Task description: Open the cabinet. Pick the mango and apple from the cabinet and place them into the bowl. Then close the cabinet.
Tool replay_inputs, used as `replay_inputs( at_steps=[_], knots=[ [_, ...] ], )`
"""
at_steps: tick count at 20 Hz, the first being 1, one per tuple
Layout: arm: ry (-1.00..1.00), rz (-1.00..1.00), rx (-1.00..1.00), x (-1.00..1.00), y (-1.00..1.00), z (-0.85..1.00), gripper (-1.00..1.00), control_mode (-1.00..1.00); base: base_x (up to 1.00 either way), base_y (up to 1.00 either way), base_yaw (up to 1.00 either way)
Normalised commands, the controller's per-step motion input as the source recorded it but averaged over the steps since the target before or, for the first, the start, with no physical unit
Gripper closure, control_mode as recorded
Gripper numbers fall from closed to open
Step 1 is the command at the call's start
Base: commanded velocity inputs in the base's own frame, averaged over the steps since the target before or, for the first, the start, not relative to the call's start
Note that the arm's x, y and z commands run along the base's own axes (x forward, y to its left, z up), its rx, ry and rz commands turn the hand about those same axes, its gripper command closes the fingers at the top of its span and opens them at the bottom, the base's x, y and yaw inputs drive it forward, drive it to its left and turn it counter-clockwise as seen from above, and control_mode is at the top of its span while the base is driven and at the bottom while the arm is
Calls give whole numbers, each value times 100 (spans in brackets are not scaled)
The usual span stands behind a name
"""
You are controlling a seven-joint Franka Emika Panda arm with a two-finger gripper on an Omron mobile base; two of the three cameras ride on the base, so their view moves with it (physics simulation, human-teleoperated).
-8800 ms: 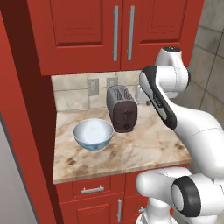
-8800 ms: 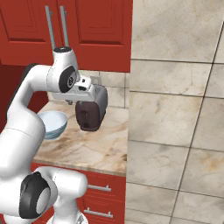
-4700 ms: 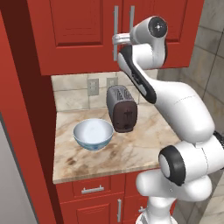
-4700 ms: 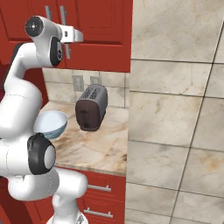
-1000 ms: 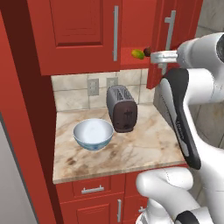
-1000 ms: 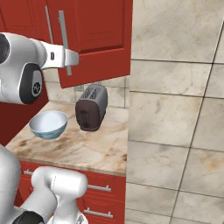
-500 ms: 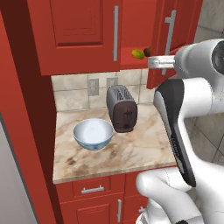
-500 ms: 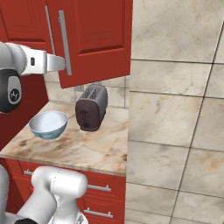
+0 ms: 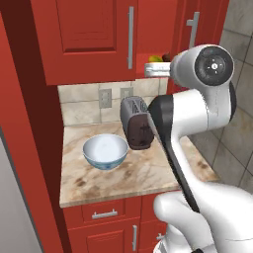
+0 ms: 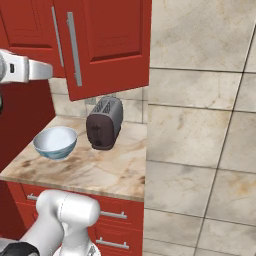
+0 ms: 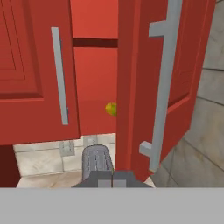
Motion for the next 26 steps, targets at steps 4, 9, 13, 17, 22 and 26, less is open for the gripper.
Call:
replay_inputs(
  at_steps=[4, 9, 13, 17, 22, 26],
  knots=[
    [0, -2, 0, 36, 22, 0, 100, -100, 0, 0, 0],
    [0, -3, 0, 39, 19, 0, 100, -100, 0, 0, 0],
    [0, -7, 0, 55, 24, 0, 100, -100, 0, 0, 0],
    [0, -10, 0, 68, 5, 0, 100, -100, 0, 0, 0],
    [0, -9, 0, 46, 0, 0, 100, -100, 0, 0, 0],
    [0, -3, 0, 31, 0, -1, 100, -100, 0, 0, 0]
  ],
)
